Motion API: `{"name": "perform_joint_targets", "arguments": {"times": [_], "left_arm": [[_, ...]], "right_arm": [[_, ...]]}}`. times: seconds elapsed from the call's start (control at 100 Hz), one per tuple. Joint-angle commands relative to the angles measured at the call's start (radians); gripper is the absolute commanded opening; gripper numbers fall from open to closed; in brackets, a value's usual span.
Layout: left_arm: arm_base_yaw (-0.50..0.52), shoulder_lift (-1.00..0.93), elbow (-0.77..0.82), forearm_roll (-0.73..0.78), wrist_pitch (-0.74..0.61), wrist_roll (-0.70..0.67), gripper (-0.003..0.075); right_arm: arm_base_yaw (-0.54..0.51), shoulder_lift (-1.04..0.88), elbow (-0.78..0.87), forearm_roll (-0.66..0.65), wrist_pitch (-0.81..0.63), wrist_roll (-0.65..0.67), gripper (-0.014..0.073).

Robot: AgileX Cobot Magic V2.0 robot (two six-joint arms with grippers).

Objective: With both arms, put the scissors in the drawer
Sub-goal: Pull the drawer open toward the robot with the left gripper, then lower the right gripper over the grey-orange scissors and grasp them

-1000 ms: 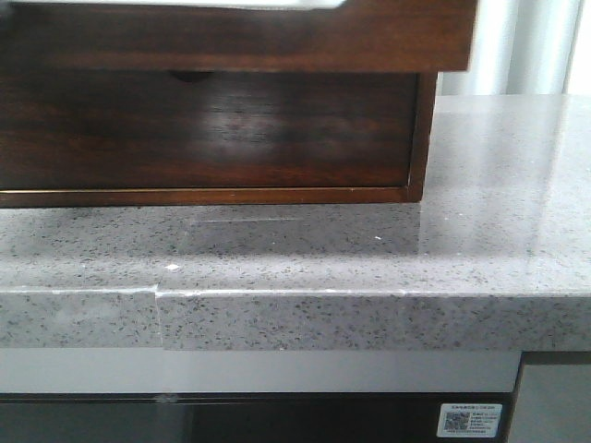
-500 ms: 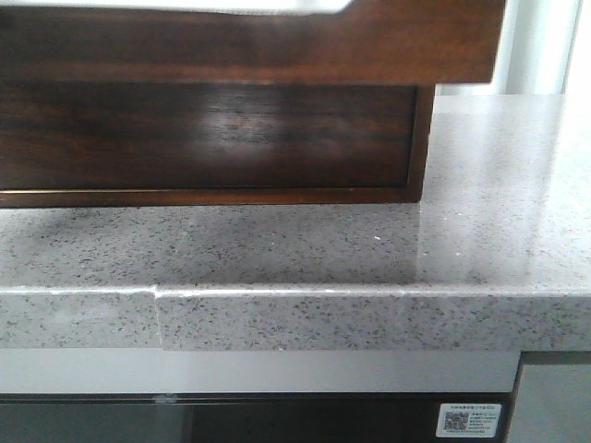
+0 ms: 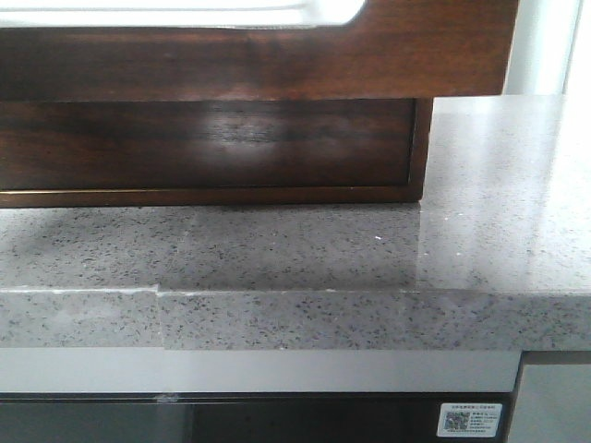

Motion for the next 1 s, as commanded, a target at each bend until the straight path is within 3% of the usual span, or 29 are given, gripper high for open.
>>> {"name": "perform_joint_targets", "arguments": {"times": [0.0, 0.16, 0.3, 0.42, 0.53, 0.75, 0.99], "left_arm": [[-0.002, -0.029, -0.036, -0.021, -0.003, -0.021, 0.0372], [-0.002, -0.103, -0.043, 0.133, -0.003, -0.127, 0.0372], [-0.002, -0.181, -0.114, 0.380, -0.005, -0.261, 0.0372], [-0.002, -0.245, -0.181, 0.645, -0.010, -0.375, 0.0372], [-0.002, -0.278, -0.205, 0.783, -0.036, -0.405, 0.0371], [-0.006, -0.283, -0.205, 0.873, -0.128, -0.405, 0.0368], [-0.006, -0.281, -0.205, 0.874, -0.237, -0.405, 0.0368]], "right_arm": [[-0.007, 0.002, -0.038, -0.004, -0.063, -0.004, 0.0504], [-0.007, 0.002, -0.038, -0.005, -0.060, -0.004, 0.0504], [-0.013, 0.002, -0.041, -0.007, -0.032, 0.022, 0.0504], [-0.076, 0.034, -0.079, -0.007, 0.068, 0.071, 0.0504], [-0.165, 0.108, -0.144, -0.007, 0.193, 0.072, 0.0504], [-0.332, 0.306, -0.285, -0.004, 0.400, 0.064, 0.0500], [-0.344, 0.534, -0.437, -0.004, 0.448, -0.006, 0.0455]]}}
